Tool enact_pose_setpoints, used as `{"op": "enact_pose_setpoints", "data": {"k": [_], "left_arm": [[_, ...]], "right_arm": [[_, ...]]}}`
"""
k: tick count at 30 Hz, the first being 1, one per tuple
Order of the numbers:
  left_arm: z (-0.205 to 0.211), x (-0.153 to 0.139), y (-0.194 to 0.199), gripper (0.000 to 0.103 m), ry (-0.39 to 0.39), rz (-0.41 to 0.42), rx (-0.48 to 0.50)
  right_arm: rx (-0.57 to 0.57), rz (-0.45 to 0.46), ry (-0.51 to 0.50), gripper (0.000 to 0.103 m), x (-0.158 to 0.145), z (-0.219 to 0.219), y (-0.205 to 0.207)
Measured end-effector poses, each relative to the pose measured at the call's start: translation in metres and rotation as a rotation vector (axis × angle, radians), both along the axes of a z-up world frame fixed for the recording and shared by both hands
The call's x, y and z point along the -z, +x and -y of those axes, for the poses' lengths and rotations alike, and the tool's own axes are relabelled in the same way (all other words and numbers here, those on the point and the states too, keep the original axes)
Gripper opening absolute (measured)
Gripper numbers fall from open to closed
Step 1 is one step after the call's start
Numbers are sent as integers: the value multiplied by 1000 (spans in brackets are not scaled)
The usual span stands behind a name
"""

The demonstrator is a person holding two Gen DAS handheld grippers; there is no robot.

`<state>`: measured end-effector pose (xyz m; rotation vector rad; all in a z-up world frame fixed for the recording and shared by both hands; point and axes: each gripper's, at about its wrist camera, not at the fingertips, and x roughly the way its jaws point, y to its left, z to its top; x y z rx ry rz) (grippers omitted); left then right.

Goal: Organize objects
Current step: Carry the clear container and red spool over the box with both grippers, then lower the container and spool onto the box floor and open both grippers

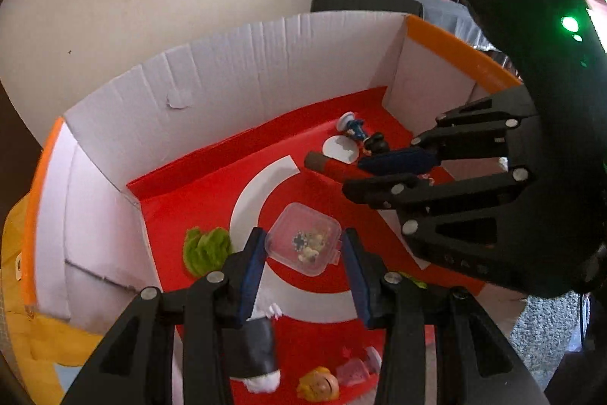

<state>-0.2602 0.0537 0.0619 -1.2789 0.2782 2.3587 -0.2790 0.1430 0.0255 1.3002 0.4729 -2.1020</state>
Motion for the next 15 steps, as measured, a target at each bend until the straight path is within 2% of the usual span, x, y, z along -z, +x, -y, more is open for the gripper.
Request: {"op": "enact_pose_setpoints", "data": {"k": [11, 15], "left_arm": [[0, 15, -16, 43, -16, 80, -1], [2, 20, -18, 43, -15, 113, 3]], "right_arm": [[7, 100, 23, 14, 15, -1, -9], [4, 100, 30, 14, 16, -1, -6]]}}
